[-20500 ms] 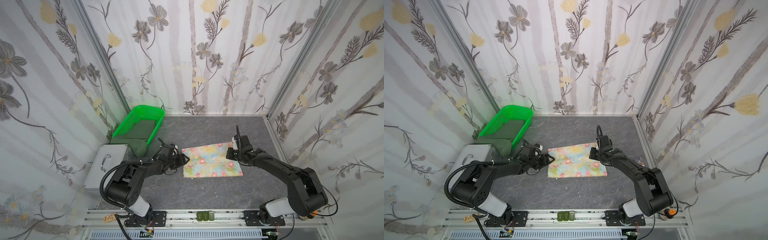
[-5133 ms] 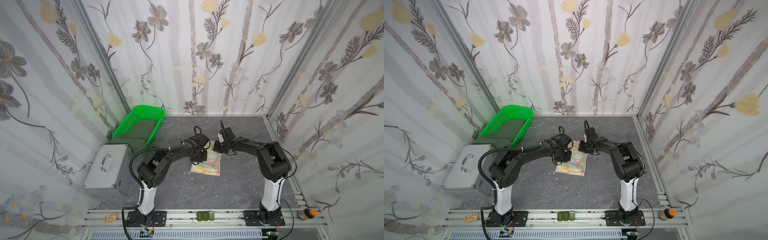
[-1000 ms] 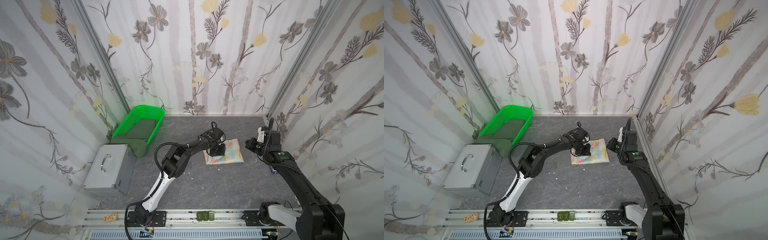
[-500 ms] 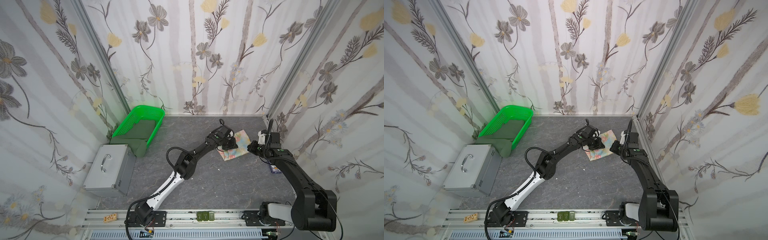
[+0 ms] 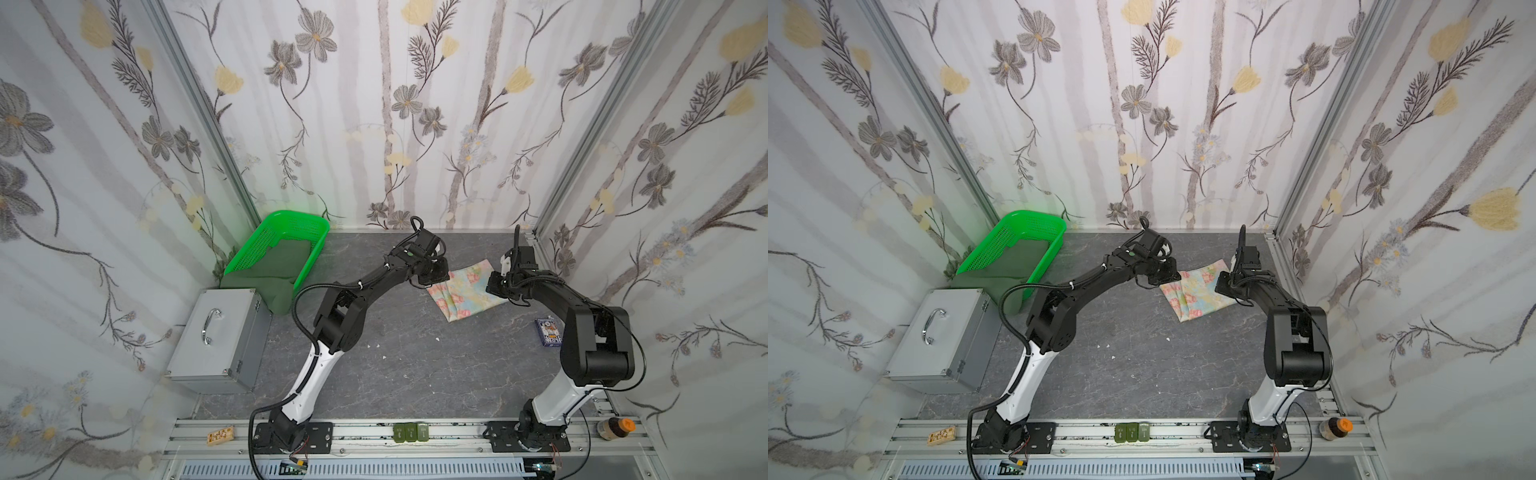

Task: Fold and stack skirts
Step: Move the skirt to the top-right of the table.

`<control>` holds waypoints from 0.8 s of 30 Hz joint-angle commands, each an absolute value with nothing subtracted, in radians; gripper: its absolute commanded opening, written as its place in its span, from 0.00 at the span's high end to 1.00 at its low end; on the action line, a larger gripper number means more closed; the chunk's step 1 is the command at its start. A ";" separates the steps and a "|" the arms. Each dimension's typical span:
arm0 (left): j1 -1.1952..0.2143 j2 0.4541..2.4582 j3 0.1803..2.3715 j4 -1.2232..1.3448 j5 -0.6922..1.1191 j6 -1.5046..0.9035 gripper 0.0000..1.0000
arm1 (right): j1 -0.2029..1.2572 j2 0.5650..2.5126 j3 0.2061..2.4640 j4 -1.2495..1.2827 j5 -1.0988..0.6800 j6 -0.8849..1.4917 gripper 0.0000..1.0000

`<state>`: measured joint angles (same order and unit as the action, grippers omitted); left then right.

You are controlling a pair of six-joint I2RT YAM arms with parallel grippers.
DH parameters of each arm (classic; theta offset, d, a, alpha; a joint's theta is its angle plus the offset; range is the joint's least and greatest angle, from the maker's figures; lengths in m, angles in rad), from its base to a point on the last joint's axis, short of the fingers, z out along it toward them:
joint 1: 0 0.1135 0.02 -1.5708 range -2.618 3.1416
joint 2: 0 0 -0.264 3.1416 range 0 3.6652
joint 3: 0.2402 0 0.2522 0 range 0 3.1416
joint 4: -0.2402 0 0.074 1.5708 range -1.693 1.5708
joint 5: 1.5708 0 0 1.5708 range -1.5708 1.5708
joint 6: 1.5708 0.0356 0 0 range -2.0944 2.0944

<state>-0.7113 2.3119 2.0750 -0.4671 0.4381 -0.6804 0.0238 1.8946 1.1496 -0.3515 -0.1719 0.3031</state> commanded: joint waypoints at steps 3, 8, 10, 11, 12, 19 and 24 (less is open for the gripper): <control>-0.684 2.166 1.880 -0.398 0.390 -0.659 0.90 | 0.090 2.009 1.264 -0.418 -0.126 0.264 1.00; -0.656 2.054 1.720 -0.325 0.400 -0.692 0.90 | 0.104 2.094 1.337 -0.472 -0.113 0.275 1.00; -0.644 2.018 1.683 -0.311 0.398 -0.702 0.90 | 0.104 2.123 1.368 -0.499 -0.097 0.276 1.00; -0.638 2.002 1.668 -0.305 0.397 -0.705 0.90 | 0.104 2.137 1.385 -0.509 -0.097 0.277 1.00; -0.633 1.989 1.656 -0.303 0.397 -0.708 0.90 | 0.105 2.152 1.400 -0.522 -0.096 0.275 1.00; -0.594 1.913 1.593 -0.292 0.384 -0.725 0.90 | 0.100 2.223 1.483 -0.572 -0.060 0.282 1.00; -0.573 1.875 1.567 -0.288 0.370 -0.734 0.90 | 0.073 2.266 1.548 -0.615 -0.058 0.285 1.00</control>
